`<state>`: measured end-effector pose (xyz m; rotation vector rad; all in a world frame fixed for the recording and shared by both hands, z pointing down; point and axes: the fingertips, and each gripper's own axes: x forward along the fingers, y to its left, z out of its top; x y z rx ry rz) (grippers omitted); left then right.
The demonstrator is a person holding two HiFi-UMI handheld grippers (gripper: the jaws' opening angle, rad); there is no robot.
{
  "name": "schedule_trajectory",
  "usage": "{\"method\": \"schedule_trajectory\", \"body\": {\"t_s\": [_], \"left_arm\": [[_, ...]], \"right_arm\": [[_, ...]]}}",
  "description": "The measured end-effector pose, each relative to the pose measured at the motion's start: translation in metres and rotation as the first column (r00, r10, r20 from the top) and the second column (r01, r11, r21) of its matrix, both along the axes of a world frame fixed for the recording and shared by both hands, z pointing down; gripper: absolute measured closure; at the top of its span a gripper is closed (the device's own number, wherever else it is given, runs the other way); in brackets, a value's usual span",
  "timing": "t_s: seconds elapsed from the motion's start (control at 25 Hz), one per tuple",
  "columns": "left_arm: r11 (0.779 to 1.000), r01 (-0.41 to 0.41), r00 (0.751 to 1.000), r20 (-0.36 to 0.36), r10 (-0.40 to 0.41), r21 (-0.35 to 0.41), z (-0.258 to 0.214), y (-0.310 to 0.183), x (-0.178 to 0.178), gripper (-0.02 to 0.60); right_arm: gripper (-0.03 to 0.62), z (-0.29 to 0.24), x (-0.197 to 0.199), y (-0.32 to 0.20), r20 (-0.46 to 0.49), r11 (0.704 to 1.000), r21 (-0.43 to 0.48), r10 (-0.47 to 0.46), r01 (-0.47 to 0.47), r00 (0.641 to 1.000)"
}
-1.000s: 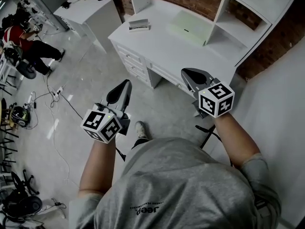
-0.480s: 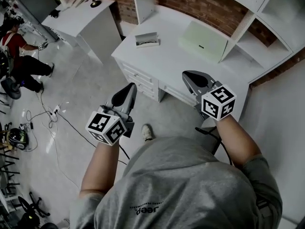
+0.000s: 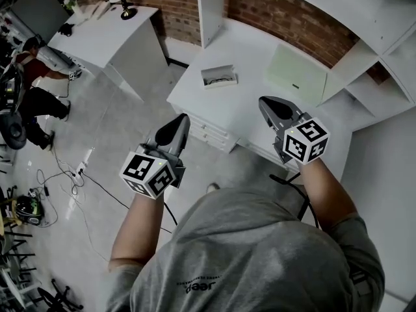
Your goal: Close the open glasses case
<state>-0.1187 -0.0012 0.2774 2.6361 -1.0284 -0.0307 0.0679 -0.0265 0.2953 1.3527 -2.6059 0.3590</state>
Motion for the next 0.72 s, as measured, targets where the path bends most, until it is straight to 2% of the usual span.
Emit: {"method": "schedule_trajectory", "body": {"t_s": [0.36, 0.6, 0.72], "left_arm": [[0.999, 0.032, 0.999, 0.007, -0.032, -0.027, 0.012, -0.072, 0.003, 0.584], [0.994, 0.097, 0.995, 0.041, -0.095, -0.048, 0.028, -0.13, 0.038, 0.584], [0.988, 0.136, 0.99, 0.035, -0.134, -0.069, 0.029, -0.158, 0.047, 0.584]], "right_arm": [[0.585, 0.012, 0.005, -0.079, -0.005, 0.999, -0.015, -0.038, 0.038, 0.999], [0.585, 0.023, 0.028, -0.147, 0.007, 0.991, 0.0, -0.132, 0.132, 0.991], [0.585, 0.03, 0.031, -0.177, -0.008, 0.98, 0.007, -0.199, 0.199, 0.98]]}}
